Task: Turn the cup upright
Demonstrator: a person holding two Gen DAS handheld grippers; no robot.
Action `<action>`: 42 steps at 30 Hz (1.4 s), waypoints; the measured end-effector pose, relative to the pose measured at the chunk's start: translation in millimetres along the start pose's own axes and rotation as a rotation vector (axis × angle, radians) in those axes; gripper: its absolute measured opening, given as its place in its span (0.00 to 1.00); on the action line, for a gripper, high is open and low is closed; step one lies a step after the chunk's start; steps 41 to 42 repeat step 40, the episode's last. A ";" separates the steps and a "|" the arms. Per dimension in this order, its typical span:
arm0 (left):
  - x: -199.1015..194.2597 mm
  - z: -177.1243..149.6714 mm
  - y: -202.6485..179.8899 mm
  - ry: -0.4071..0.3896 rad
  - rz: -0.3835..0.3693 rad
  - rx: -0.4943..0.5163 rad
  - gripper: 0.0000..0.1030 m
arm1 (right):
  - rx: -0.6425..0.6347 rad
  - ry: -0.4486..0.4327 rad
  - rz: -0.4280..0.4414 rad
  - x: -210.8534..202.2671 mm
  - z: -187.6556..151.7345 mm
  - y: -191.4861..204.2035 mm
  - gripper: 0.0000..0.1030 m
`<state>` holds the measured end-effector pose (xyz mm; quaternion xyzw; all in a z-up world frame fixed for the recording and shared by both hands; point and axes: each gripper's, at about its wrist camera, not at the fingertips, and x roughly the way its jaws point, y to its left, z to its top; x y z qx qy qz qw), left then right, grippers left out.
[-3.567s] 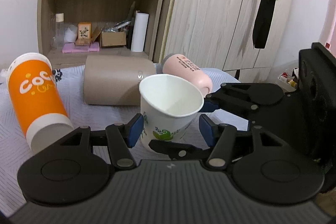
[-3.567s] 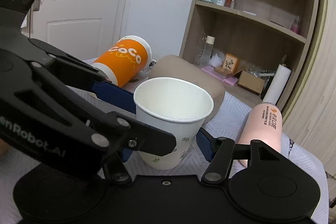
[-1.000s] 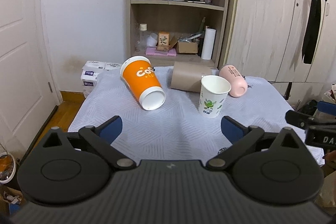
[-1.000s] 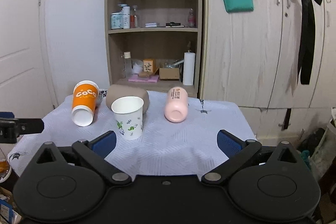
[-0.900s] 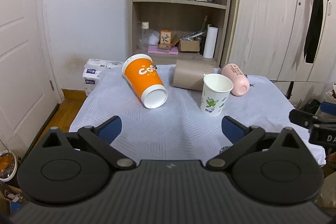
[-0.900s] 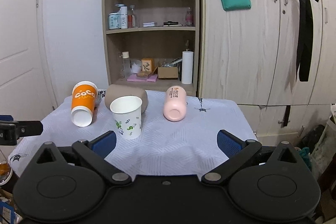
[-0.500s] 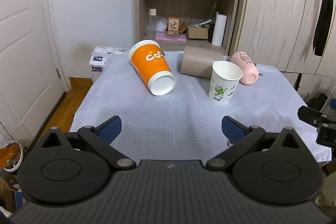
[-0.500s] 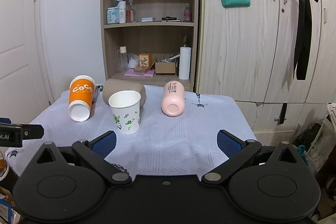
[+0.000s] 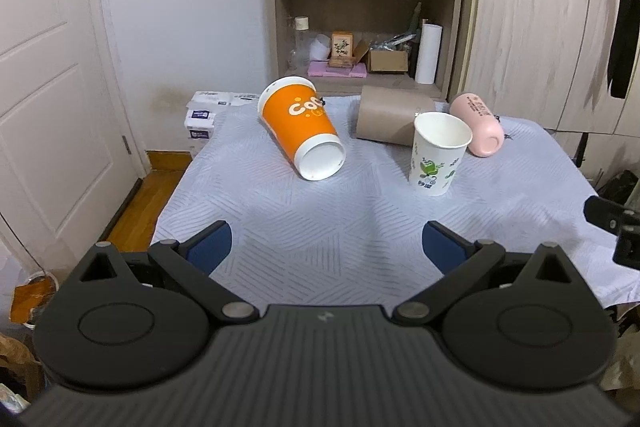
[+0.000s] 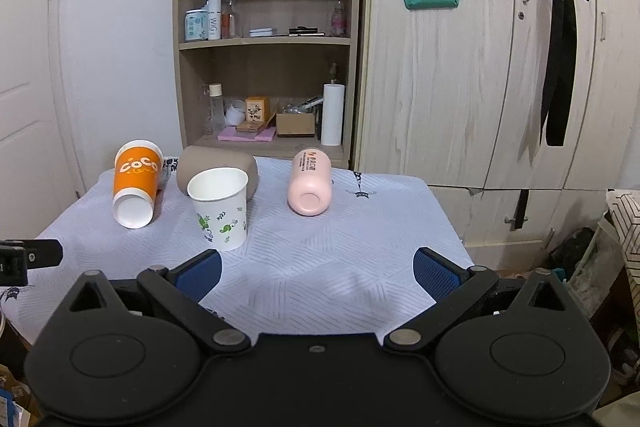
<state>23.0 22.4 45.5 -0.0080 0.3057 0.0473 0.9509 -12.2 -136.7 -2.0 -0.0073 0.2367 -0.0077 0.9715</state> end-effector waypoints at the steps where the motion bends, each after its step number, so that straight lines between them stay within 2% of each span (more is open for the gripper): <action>1: -0.3 -0.3 0.4 -0.001 0.001 -0.003 1.00 | 0.000 0.002 0.001 0.4 0.2 0.6 1.00; 23: 0.8 -1.4 9.8 -0.006 0.029 -0.049 1.00 | -0.012 0.009 0.010 -4.5 -1.9 6.2 1.00; 28: 2.7 -2.6 15.3 0.008 0.008 -0.070 1.00 | -0.020 0.012 0.005 -4.9 -1.3 8.1 1.00; 42: -3.7 -4.5 17.0 -0.014 0.033 -0.064 1.00 | -0.034 0.009 0.006 -8.7 0.0 14.9 1.00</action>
